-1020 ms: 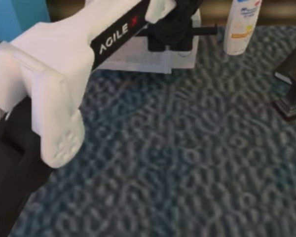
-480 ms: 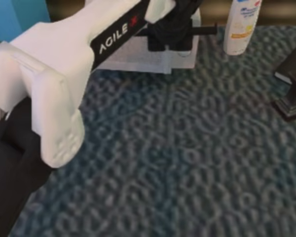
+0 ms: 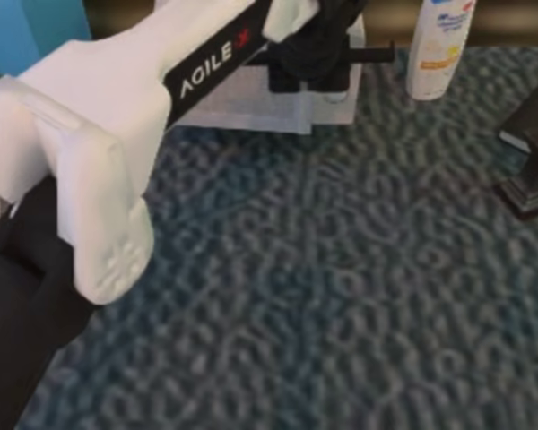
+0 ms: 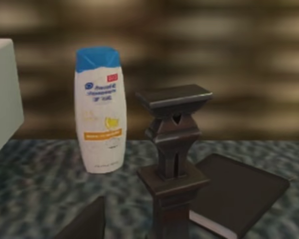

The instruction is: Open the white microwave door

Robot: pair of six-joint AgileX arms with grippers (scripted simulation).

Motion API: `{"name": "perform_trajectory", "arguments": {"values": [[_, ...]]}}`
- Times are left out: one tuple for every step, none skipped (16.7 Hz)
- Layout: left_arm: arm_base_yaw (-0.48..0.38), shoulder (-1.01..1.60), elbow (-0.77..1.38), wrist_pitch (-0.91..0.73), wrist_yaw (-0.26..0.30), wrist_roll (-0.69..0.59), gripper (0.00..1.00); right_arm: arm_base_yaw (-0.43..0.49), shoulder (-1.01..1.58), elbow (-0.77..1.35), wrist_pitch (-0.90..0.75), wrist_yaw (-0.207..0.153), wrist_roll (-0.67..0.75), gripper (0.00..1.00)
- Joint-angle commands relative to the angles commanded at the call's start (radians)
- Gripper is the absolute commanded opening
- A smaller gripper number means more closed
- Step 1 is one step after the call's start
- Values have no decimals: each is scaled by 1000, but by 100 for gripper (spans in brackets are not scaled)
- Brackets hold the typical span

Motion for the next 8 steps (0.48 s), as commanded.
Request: {"name": "perform_trajectory", "arguments": {"values": [[0,0,0,0,0,0,0,0,0,0,0,0,0,100],[0,0,0,0,0,0,0,0,0,0,0,0,0,100],[-9,8,0,1,3,-3,0,0,0,0,0,0,0,100],[-9,6,-3,4,3,-1,0,0,0,0,0,0,0,100],[-8,-5,-17,13,4,4,0,0,0,0,0,0,0,100],[-6,-21,-41,28,5,12,0,0,0,0,0,0,0,100],[-3,-41,-77,46,9,22,0,0,0,0,0,0,0,100],[0,-63,-121,66,13,34,0,0,0,0,0,0,0,100]]}}
